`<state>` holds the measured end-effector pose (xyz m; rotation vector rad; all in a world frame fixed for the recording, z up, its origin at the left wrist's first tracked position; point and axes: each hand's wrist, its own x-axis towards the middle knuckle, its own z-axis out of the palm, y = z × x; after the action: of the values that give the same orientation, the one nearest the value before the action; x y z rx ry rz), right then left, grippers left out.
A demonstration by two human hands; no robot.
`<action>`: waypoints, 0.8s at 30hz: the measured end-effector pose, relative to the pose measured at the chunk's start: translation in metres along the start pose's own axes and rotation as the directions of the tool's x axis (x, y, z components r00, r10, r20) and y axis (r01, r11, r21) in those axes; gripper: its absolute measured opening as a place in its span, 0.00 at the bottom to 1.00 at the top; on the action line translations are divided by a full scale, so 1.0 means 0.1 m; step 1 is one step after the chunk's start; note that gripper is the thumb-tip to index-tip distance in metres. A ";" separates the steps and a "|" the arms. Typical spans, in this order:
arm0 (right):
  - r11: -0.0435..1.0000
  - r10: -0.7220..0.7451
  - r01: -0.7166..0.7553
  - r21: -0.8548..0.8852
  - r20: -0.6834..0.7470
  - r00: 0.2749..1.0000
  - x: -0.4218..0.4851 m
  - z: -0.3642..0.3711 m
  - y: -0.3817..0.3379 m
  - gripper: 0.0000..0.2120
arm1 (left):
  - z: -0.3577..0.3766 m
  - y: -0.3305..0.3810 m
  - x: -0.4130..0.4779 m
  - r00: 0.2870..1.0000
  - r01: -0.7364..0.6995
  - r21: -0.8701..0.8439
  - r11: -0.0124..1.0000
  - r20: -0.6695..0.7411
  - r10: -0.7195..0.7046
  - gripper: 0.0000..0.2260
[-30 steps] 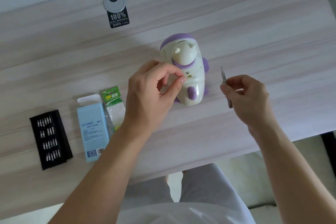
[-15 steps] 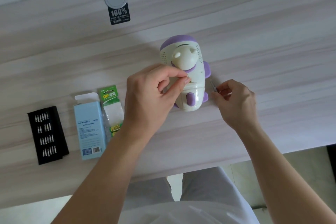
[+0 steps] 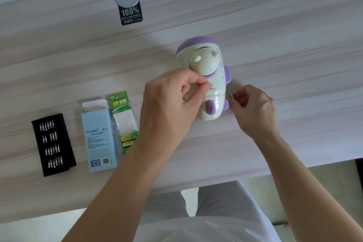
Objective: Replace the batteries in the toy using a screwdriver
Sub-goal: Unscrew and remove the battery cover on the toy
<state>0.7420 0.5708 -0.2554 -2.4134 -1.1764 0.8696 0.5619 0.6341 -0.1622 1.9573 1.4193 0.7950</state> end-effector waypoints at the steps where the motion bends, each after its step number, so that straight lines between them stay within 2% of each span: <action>1: 1.000 0.000 0.000 0.000 0.001 1.000 0.00 0.00 0.00 0.06 | 0.00 0.01 -0.01 1.000 -0.003 0.019 1.000 0.001 0.003 0.03; 8: 1.000 -0.010 0.010 0.007 0.001 1.000 -0.01 -0.01 0.01 0.07 | 0.02 0.08 -0.06 0.998 0.031 0.085 0.996 -0.053 -0.027 0.04; 18: 0.999 -0.033 0.033 0.011 0.007 0.999 -0.02 -0.03 0.02 0.06 | 0.07 0.12 -0.12 0.995 0.089 0.156 0.984 -0.053 -0.082 0.06; 24: 0.999 -0.035 0.035 0.014 0.011 0.999 -0.02 -0.03 0.02 0.06 | 0.09 0.04 -0.12 0.990 0.138 0.046 0.989 -0.015 -0.137 0.06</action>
<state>0.7443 0.5678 -0.2530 -2.3723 -1.2093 0.8789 0.5683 0.6203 -0.1666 1.8684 1.5739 0.7177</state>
